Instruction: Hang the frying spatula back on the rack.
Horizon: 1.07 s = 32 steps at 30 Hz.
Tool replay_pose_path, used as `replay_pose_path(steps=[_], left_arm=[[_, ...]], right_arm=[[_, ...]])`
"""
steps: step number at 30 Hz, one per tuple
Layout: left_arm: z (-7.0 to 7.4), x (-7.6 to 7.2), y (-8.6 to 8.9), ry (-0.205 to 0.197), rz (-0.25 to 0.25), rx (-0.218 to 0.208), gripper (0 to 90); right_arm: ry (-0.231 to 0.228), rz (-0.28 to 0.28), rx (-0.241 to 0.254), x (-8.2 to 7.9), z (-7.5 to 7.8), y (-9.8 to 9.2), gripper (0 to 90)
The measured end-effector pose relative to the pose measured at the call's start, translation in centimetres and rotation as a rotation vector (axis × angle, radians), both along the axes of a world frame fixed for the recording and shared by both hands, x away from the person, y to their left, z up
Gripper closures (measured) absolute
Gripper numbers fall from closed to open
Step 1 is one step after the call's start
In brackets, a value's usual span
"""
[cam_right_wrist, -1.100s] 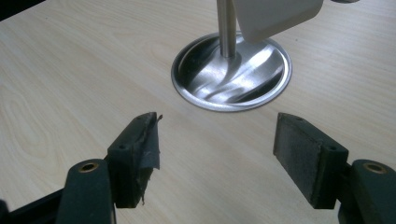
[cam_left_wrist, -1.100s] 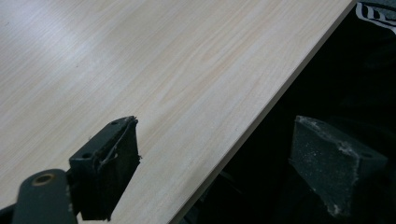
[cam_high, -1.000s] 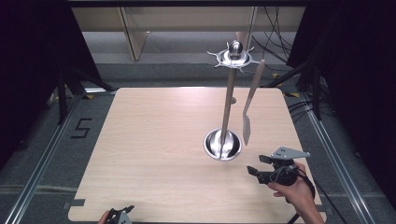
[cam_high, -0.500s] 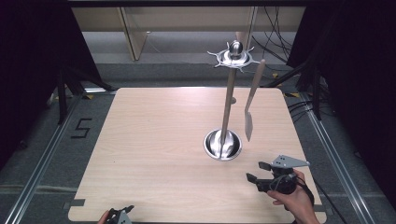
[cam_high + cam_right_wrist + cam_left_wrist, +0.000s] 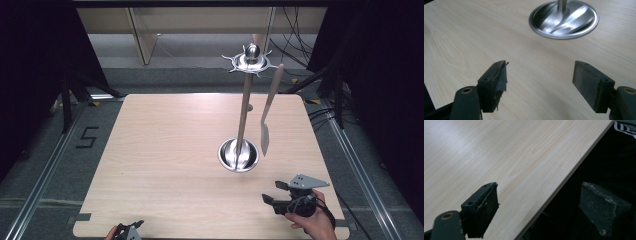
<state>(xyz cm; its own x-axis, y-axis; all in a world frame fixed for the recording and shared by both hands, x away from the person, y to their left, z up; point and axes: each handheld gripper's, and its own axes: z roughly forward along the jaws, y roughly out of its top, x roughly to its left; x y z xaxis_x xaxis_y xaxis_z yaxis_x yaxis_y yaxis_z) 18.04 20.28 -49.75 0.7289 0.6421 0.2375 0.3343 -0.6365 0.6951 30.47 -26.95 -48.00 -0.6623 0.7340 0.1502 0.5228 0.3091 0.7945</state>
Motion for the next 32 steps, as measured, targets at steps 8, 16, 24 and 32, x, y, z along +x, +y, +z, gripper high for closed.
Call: replay_pose_path(steps=[8,16,24,32], left_arm=[[0.0,0.0,0.0,0.001,0.0,0.001,14.8],[-0.2,0.0,-0.2,-0.008,0.018,-0.017,14.8],[-0.1,0.0,-0.1,0.003,0.005,0.0,14.9],[-0.2,0.2,-0.1,0.024,0.016,0.014,14.8]], right_arm=[[0.0,-0.006,-0.007,-0.4,-0.4,-0.1,27.6],[0.03,-0.025,0.007,-1.1,-0.6,0.1,27.4],[0.01,0.003,-0.016,-1.4,-0.8,0.0,27.1],[0.004,-0.008,-0.015,-1.5,-1.0,0.0,27.1]])
